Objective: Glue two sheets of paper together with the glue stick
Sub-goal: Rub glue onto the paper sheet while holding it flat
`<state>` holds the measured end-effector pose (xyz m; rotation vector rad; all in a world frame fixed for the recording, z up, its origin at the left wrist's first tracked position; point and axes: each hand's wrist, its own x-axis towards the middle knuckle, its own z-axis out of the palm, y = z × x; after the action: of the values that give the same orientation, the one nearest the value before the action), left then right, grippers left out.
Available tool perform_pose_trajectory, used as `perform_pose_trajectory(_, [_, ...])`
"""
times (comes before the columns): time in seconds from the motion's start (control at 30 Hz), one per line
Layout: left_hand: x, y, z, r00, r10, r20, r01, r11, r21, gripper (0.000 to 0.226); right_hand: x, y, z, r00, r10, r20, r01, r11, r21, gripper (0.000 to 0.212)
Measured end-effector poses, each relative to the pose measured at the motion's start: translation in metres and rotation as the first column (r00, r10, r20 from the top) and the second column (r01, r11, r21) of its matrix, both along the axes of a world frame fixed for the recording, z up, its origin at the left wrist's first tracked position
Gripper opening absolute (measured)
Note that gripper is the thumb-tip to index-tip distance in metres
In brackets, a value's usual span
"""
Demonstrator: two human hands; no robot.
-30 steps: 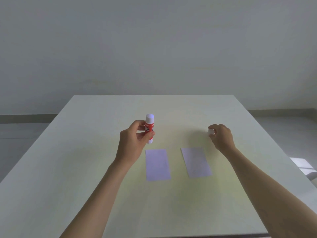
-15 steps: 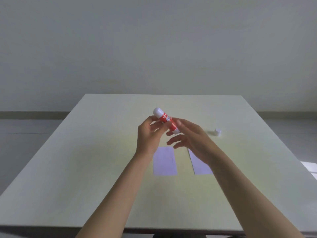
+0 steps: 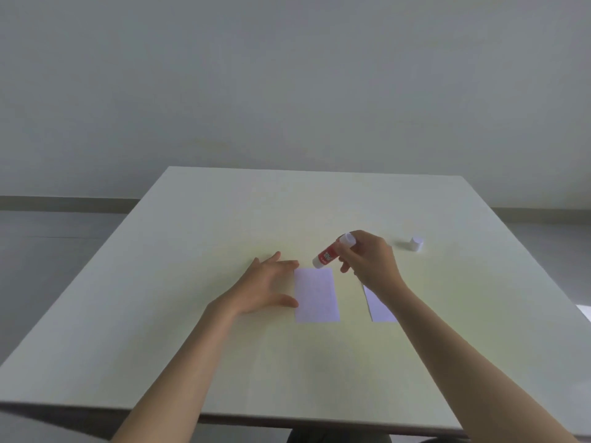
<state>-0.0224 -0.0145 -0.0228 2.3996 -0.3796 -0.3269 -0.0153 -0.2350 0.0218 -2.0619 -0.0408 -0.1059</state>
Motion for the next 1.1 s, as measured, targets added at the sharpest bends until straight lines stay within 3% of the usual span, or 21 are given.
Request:
perform_pose_trajectory(0.17, [0.001, -0.002, -0.010, 0.997, -0.036, 0.062, 0.031, 0.996, 0.078, 0.083, -0.001, 0.017, -0.007, 0.998, 0.060, 0.024, -0.058, 0.993, -0.102, 0.014])
perform_pose_trajectory(0.5, [0.005, -0.001, -0.015, 0.997, -0.048, 0.063, 0.044, 0.997, 0.064, 0.081, 0.000, 0.026, -0.011, 0.995, 0.088, 0.044, -0.078, 0.979, -0.191, 0.013])
perform_pose_trajectory(1.1, [0.006, 0.000, -0.019, 0.997, -0.037, 0.075, 0.032, 0.997, 0.077, 0.086, -0.010, -0.014, -0.015, 0.994, -0.110, 0.017, 0.111, 0.987, -0.119, 0.017])
